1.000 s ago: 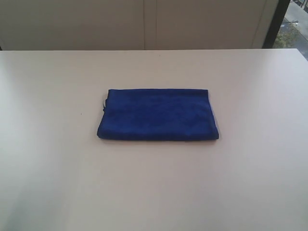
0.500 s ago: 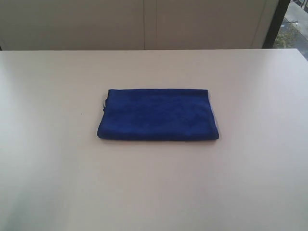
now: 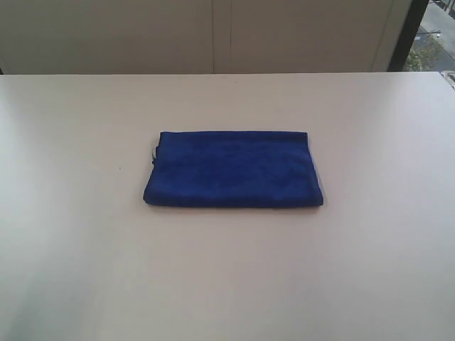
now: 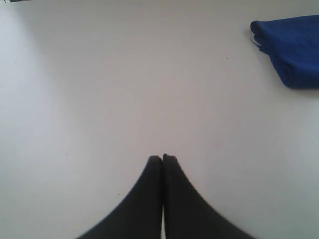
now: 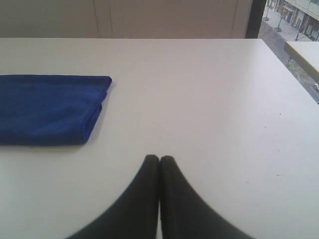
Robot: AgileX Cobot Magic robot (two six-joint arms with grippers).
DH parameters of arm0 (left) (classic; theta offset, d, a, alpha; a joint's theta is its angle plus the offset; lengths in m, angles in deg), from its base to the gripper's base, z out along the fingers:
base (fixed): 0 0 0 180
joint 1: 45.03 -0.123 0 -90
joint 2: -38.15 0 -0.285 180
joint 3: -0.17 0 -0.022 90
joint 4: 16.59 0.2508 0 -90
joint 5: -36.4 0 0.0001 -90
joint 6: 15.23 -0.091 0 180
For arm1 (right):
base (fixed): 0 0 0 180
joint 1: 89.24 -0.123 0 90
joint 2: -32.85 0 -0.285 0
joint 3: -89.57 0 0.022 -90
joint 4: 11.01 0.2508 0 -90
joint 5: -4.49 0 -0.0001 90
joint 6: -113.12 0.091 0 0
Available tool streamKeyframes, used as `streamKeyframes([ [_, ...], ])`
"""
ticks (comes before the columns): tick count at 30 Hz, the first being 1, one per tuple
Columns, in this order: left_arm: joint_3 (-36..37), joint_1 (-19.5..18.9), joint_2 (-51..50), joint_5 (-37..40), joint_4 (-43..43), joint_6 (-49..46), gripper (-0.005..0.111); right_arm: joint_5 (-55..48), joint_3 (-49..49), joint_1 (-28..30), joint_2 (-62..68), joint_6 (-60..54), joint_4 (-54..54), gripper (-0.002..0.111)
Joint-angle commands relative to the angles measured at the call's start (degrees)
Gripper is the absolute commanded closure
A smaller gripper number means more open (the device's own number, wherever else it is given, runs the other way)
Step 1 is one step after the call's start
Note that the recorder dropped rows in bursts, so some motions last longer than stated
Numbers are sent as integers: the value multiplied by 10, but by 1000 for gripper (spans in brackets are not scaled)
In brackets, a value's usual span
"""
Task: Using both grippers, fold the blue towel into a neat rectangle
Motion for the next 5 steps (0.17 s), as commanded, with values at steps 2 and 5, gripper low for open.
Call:
streamKeyframes([
  [2, 3, -2, 3, -3, 1, 5, 107, 2, 4, 1, -4, -4, 0, 108],
  [5, 3, -2, 3, -3, 1, 5, 107, 2, 4, 1, -4, -4, 0, 108],
])
